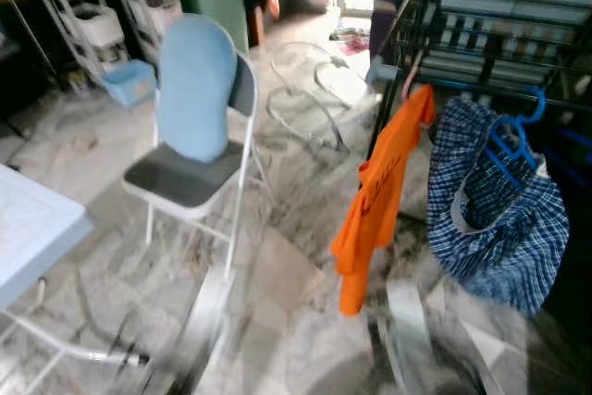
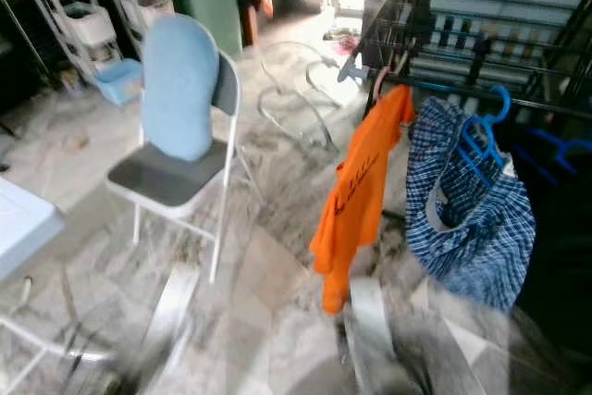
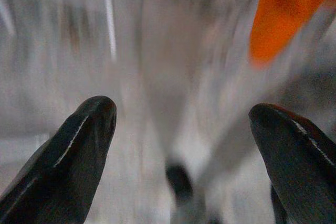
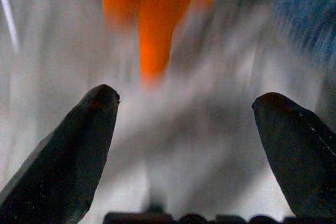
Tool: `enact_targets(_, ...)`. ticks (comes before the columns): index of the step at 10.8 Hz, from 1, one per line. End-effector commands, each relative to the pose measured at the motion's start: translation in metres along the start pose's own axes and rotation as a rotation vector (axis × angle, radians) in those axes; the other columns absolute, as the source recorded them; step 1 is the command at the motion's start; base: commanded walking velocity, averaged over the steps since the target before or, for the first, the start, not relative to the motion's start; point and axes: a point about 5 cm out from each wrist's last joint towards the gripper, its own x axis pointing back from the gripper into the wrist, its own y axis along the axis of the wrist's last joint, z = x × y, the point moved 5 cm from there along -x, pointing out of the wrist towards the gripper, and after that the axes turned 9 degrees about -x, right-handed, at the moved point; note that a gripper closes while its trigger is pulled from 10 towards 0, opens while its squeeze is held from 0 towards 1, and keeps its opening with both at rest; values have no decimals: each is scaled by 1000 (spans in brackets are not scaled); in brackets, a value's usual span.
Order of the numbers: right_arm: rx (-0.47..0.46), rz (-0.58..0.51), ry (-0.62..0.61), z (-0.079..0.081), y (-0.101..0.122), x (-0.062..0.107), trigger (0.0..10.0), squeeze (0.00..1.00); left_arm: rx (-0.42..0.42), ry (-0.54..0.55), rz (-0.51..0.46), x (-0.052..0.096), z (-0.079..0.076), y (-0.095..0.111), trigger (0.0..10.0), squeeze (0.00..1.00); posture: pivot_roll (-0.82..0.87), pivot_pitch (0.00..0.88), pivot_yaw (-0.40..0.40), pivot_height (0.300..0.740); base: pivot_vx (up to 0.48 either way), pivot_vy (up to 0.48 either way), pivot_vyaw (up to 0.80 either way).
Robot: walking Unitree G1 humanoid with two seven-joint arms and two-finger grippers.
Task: Hang hanger
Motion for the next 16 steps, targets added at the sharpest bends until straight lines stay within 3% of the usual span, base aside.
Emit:
enact_targets(1,-30,-22,-67,-18,-14,6,10000,0,3,-31,81,5,-2,-30,10000,0,-119,0,59,740,0,0,0)
enact_targets(2,-103,32,7,-13,-22,6,10000,0,-34,-43,82,5,-7,-34,10000,0,-115,0,61,740,0,0,0)
enact_targets(3,-112,100,60,-4,-32,8,10000,0,-36,-37,92,6,-8,-39,10000,0,-113,0,61,740,0,0,0)
enact_targets(5,-99,113,69,-3,-36,9,10000,0,-6,-6,94,7,-3,-40,10000,0,-107,0,56,740,0,0,0)
enact_targets(6,-107,101,62,-6,-31,7,10000,0,-18,11,57,6,3,-31,10000,0,-110,0,54,740,0,0,0)
enact_targets(7,-168,10,91,-7,5,-2,10000,0,-23,7,-81,3,13,9,10000,0,-120,0,54,740,0,0,0)
enact_targets(8,-129,-87,112,-9,42,-9,10000,0,-4,-4,-169,3,26,42,10000,0,-125,0,53,740,0,0,0)
enact_targets(9,-180,-172,147,-11,72,-10,10000,0,-2,-25,-250,6,35,71,10000,0,-124,0,47,740,0,0,0)
enact_targets(10,-165,-280,205,-11,107,-8,10000,0,-7,-38,-357,13,46,105,10000,0,-117,0,39,740,0,0,0)
enact_targets(11,-143,-340,199,-17,125,-6,10000,0,-72,-47,-444,21,51,124,10000,0,-109,0,35,740,0,0,0)
enact_targets(12,-72,-411,224,-18,142,2,10000,0,-115,-5,-492,29,63,131,10000,0,-101,0,43,740,0,0,0)
enact_targets(13,-75,-513,239,-23,159,20,10000,0,-129,-83,-569,47,68,128,10000,0,-107,0,54,740,0,0,0)
enact_targets(14,-78,-541,239,-28,162,30,10000,0,-148,-78,-586,57,70,122,10000,0,-108,0,58,740,0,0,0)
enact_targets(15,2,-568,302,-25,160,46,10000,0,-204,-57,-675,74,62,121,10000,0,-111,0,66,740,0,0,0)
enact_targets(16,-42,-589,262,-35,157,60,10000,0,-147,-29,-707,89,47,110,10000,0,-113,0,67,740,0,0,0)
